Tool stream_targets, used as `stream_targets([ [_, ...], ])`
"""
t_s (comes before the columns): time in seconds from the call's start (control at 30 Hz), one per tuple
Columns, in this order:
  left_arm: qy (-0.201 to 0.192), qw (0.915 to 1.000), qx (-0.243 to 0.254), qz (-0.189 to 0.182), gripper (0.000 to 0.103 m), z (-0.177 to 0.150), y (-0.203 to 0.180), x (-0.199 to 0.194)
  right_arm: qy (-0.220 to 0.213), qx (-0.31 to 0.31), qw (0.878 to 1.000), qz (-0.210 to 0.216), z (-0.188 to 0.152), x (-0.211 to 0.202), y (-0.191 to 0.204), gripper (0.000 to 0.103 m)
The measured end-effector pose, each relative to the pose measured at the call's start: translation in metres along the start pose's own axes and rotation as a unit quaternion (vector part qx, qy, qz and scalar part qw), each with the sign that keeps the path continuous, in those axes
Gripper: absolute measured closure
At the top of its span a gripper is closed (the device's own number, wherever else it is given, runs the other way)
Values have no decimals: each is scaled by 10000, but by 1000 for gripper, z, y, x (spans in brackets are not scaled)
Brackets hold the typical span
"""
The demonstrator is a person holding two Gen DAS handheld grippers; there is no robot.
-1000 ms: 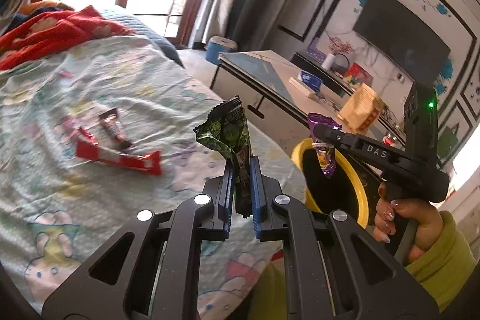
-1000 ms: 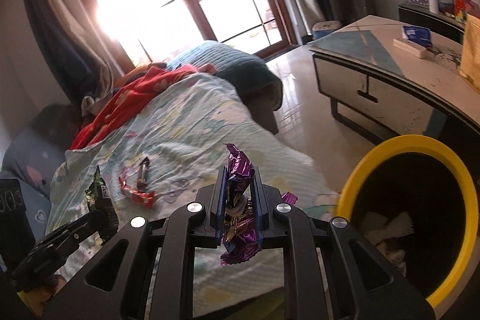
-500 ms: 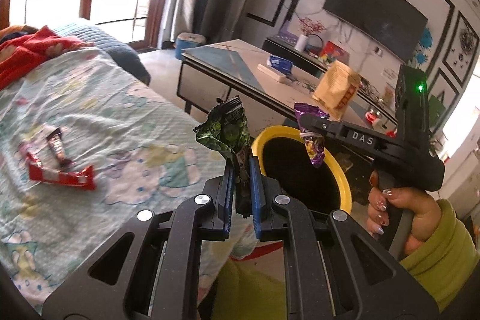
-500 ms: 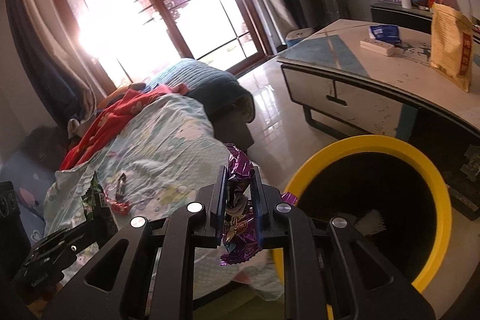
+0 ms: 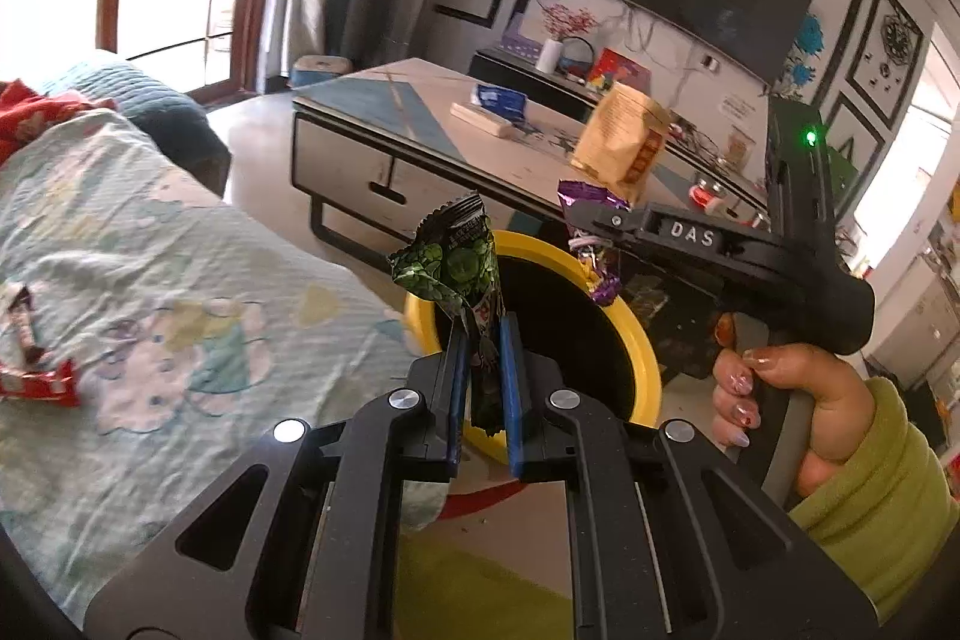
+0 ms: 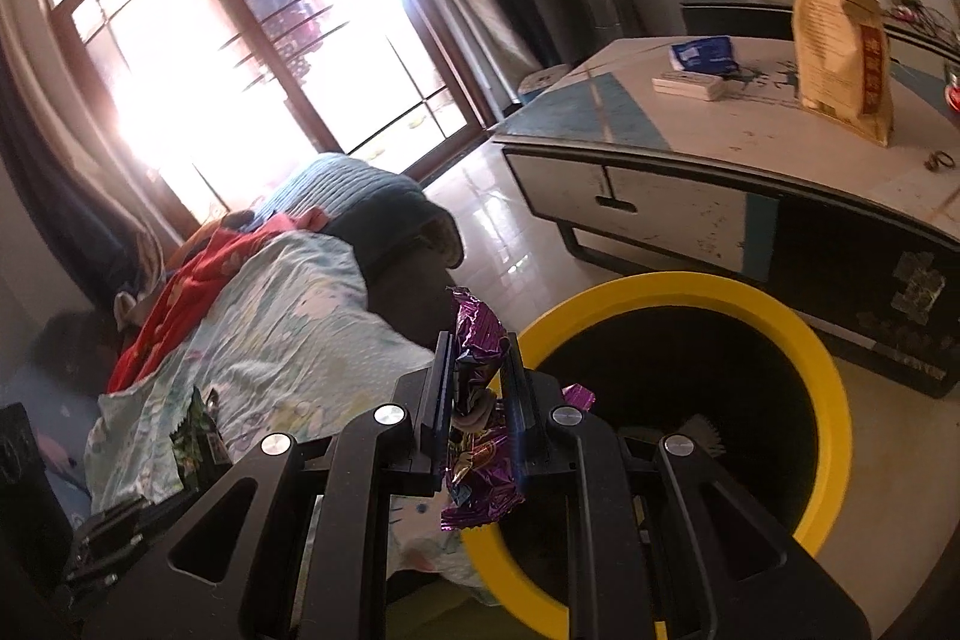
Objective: Collect trash
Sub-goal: 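Carry the green snack bag with the left tool while the right tool carries the purple wrapper to the bin, then open the left tool over the bin while the right tool releases the purple wrapper there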
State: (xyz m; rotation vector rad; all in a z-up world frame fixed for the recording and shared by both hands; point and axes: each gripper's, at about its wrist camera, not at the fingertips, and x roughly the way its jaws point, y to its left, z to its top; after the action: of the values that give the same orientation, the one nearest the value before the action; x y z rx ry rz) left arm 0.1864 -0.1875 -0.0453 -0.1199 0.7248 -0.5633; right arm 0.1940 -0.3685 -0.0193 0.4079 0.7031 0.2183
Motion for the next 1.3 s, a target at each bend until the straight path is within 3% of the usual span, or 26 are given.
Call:
stream_targets([
  [0.63,550,9969,308,-461,96,-6,-37,65,89,794,9968,-58,2,-2,-70,86],
  [0.87,811,9936,518,-596,91,-6,-50,93,182,1019,9946,12,-1,1,-86,86],
  [1.03,914,9928,483,-611,82,-6,-52,106,180,1163,9931,3,-2,-1,-94,80],
  [1.13,919,9927,479,-618,68,-9,-53,106,147,1175,9930,-27,-2,-2,-96,68],
  [1.2,905,9927,475,-637,56,-10,-53,103,136,1197,9927,-41,-3,-1,-97,66],
  [1.27,885,9928,448,-668,51,-10,-52,101,130,1214,9925,-58,-3,-1,-98,64],
  [1.3,861,9931,429,-668,43,-9,-51,100,122,1222,9924,-74,-3,-1,-98,63],
])
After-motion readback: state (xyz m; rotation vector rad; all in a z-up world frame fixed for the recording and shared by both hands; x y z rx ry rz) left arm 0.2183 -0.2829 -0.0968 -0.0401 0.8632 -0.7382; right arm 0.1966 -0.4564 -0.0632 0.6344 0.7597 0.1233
